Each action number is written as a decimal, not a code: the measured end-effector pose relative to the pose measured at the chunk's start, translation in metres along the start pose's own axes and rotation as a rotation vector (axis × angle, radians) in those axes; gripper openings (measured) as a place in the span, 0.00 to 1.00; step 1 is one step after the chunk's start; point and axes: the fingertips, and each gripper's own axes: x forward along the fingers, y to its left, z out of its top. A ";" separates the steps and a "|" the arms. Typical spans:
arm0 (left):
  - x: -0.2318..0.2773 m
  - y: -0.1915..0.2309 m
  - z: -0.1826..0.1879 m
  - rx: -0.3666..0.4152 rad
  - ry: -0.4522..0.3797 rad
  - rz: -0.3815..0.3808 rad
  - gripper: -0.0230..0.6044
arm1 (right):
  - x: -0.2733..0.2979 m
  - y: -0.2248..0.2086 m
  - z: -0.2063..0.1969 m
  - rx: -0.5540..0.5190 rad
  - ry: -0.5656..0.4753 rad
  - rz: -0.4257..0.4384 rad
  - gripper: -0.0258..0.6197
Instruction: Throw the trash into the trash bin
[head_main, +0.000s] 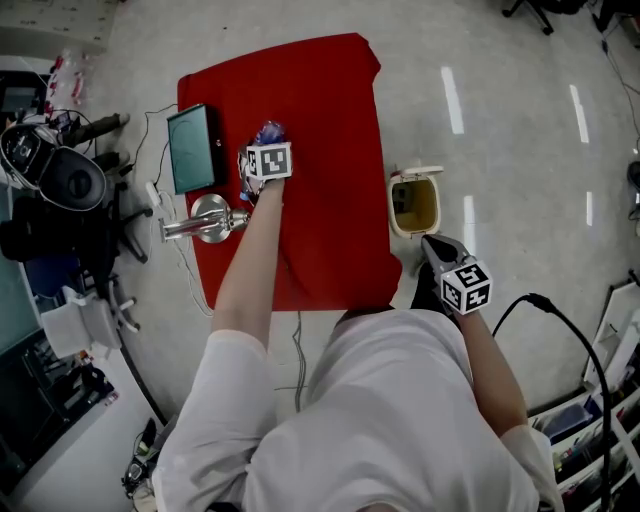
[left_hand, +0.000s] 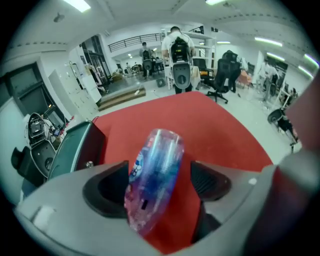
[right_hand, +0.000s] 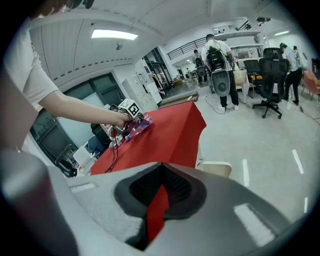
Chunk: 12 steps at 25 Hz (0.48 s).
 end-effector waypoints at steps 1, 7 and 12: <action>0.006 0.000 -0.005 0.007 0.020 -0.012 0.64 | 0.000 -0.001 0.000 0.003 0.000 -0.001 0.04; 0.032 -0.004 -0.033 0.035 0.136 -0.090 0.63 | -0.001 -0.008 -0.010 0.019 0.013 -0.011 0.04; 0.026 -0.018 -0.040 -0.027 0.161 -0.142 0.60 | -0.001 -0.012 -0.011 0.030 0.008 -0.016 0.04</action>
